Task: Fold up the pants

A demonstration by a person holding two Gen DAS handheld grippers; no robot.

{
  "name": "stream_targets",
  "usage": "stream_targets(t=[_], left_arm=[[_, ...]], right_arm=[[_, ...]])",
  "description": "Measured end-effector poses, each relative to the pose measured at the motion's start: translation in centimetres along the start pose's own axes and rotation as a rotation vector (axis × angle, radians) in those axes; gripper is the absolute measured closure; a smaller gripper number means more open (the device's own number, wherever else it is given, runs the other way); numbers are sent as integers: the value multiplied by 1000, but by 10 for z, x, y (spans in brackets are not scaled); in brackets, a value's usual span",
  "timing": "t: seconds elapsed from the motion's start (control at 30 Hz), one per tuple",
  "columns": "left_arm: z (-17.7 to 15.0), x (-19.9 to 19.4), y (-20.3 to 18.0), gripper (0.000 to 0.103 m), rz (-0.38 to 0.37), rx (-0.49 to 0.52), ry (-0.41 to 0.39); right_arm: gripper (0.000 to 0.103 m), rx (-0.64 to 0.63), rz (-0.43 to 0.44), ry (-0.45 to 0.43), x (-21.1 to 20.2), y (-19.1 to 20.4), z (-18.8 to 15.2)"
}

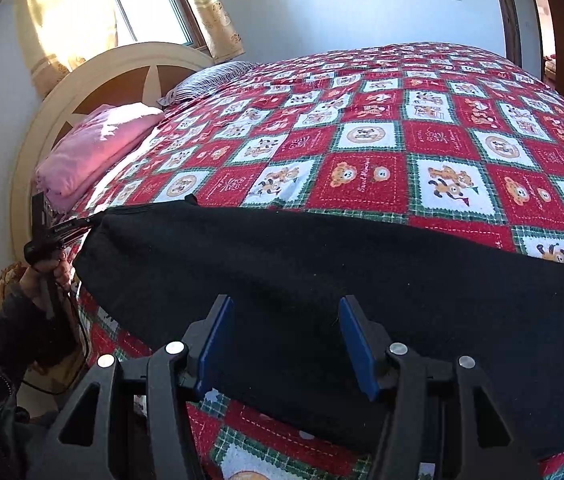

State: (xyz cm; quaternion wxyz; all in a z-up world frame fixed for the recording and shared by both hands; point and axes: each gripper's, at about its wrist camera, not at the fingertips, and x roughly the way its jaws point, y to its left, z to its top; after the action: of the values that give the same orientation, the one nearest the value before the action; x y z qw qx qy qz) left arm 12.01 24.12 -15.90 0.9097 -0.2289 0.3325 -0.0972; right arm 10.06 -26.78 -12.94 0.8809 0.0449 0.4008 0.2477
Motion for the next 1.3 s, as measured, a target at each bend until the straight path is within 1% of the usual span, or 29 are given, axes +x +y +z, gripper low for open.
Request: stream_targets(t=[0.07,0.2,0.23,0.27,0.3,0.33,0.37,0.43,0.47,0.53,0.67,0.73,0.8,0.83,0.87,0.93,0.97,1.07,1.17,1.27,1.3], left_arm=[[-1,-5,-1,82,11,7,-16],[3,-22,-2,80,35,14,-70],[4,-28,-2,77,46,18,-83],[4,-33,-4,69,65,23,-97],[4,-38,-5,64,77,26,-116],[3,-43,-7,55,84,28,-134],[2,-48,-11,51,85,35,-145],[-4,-50,-21,50,64,59,-144],[-8,-49,-27,50,68,80,-134],[-15,-41,-35,50,108,118,-107],[-23,-19,-40,50,127,137,-63],[-26,-4,-43,50,197,163,-36],[-26,3,-42,45,203,165,-52],[-23,6,-39,41,212,149,-51],[-20,6,-38,40,214,134,-50],[-15,9,-38,40,229,119,-47],[-13,11,-39,38,237,120,-46],[-12,14,-37,34,247,125,-58],[-14,12,-36,33,240,117,-72],[-17,3,-36,34,239,109,-71],[-18,-3,-36,34,251,110,-77]], right_arm=[[46,-6,-5,7,2,0,0],[46,-6,-4,4,3,3,1],[46,-5,2,2,3,4,1],[46,-7,8,3,3,6,0],[46,-13,12,10,5,8,-1],[46,-21,12,22,8,10,-4],[46,-26,7,33,10,10,-6],[46,-28,-10,51,16,11,-11],[46,-21,-6,56,17,11,-12],[46,-17,17,60,19,14,-9],[46,-90,24,58,26,36,-1],[46,-144,21,65,35,48,4],[47,-180,26,94,50,59,10],[47,-186,8,137,65,61,14],[47,-174,-35,160,78,59,19],[46,-144,-59,144,87,55,29],[47,-135,-72,147,90,55,34],[46,-104,-84,150,91,53,40],[46,-147,-93,153,90,57,36],[46,-140,-72,162,83,57,37],[46,-132,-59,146,77,56,41]])
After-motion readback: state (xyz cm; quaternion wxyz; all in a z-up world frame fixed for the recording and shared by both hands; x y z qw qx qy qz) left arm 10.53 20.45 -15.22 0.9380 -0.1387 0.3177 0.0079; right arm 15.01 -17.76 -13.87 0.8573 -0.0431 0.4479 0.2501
